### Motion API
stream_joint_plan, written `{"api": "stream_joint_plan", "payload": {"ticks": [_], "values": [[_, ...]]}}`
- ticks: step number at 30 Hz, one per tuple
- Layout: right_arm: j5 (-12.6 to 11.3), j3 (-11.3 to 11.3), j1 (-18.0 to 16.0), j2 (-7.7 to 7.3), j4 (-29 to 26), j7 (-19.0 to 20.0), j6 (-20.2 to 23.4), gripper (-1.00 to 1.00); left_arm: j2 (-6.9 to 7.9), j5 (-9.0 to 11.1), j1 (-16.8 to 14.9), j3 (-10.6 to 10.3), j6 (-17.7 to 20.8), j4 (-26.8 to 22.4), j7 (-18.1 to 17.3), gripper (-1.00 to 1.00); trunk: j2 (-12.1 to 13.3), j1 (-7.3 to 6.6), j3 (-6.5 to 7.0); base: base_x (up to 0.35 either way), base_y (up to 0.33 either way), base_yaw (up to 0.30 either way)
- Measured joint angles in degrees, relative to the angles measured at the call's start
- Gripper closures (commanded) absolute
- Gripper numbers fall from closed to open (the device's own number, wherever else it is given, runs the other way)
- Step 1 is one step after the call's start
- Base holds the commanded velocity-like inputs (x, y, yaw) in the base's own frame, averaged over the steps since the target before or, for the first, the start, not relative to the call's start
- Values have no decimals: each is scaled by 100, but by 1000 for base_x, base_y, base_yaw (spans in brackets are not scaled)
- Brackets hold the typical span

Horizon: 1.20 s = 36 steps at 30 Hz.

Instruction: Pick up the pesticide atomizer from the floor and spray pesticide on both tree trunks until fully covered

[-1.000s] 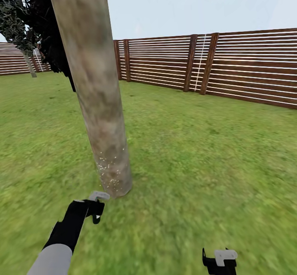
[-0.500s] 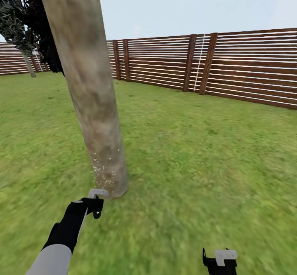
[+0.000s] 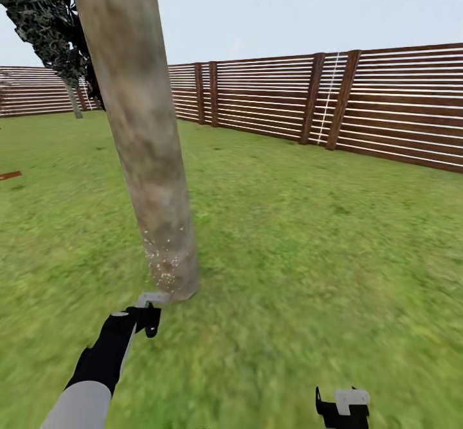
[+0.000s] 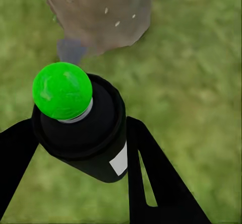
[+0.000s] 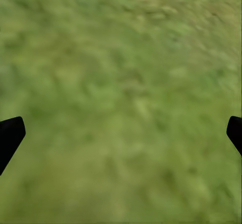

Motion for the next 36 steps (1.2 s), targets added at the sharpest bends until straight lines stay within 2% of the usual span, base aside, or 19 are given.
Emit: {"api": "stream_joint_plan", "payload": {"ticks": [2, 4, 10, 22, 29, 36], "values": [[0, 0, 0, 0, 5, 2, 0, -100, 36, 6, 160, 8, -22, 35, 448, 100, 0, 0, -1, 91, -275, 277], [0, 0, 0, 4, 7, 3, 0, -100, 23, 58, 233, -17, -30, 35, 533, 100, 0, 0, 0, 152, -257, 235], [0, 0, 0, -8, 7, 1, 0, -100, -46, 72, 252, -19, -31, 28, 586, 100, 0, 0, 0, 182, -239, 17], [0, 0, 0, 0, 7, 9, 0, -100, -4, 68, 260, 6, -25, 31, 602, 100, 0, 0, 0, 13, -272, 1], [0, 0, 0, 9, 7, 6, 0, -100, -3, 66, 261, 13, -34, 38, 607, 100, 0, 0, 0, 98, -265, 243], [0, 0, 0, 9, 7, 0, 0, -100, 1, 61, 261, 13, -33, 38, 611, 100, 0, 0, 0, 231, -203, 23]]}}
